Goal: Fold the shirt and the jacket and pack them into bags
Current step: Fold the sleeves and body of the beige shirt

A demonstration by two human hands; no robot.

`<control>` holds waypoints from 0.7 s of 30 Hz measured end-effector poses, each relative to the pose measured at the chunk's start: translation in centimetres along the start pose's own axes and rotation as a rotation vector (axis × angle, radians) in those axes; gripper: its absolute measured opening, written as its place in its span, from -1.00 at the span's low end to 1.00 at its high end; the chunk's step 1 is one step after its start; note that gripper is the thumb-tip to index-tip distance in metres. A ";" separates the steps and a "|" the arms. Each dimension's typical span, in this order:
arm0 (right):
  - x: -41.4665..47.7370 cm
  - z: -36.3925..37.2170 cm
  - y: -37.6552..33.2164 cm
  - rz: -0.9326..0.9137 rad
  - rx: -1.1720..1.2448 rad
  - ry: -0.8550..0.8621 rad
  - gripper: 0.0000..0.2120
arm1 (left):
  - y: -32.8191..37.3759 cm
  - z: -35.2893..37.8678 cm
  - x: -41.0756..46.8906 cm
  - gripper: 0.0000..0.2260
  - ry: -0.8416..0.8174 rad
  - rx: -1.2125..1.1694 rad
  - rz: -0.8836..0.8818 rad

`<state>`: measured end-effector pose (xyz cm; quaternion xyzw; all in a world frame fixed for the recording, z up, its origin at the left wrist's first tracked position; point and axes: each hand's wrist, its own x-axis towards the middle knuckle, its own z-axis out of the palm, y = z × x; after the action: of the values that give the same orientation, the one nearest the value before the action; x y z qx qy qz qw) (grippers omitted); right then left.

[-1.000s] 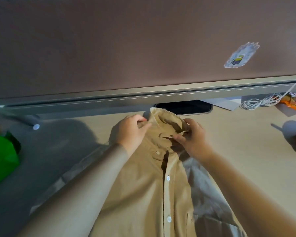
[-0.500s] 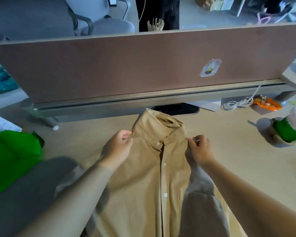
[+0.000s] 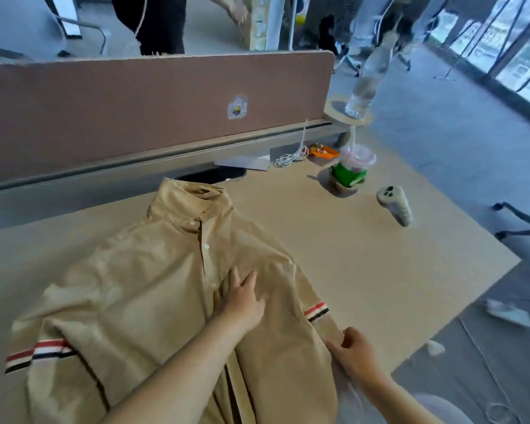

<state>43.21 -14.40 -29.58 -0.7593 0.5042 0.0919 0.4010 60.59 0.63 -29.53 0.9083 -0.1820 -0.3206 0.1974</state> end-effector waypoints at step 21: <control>13.4 -14.4 -16.2 -0.576 -0.625 0.590 -0.54 | 3.5 0.8 4.1 -0.31 -0.270 0.470 -0.214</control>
<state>59.38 -31.03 -18.99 -0.9445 0.3149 -0.0940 0.0049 62.32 -4.43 -30.58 0.8924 -0.1790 -0.4065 -0.0792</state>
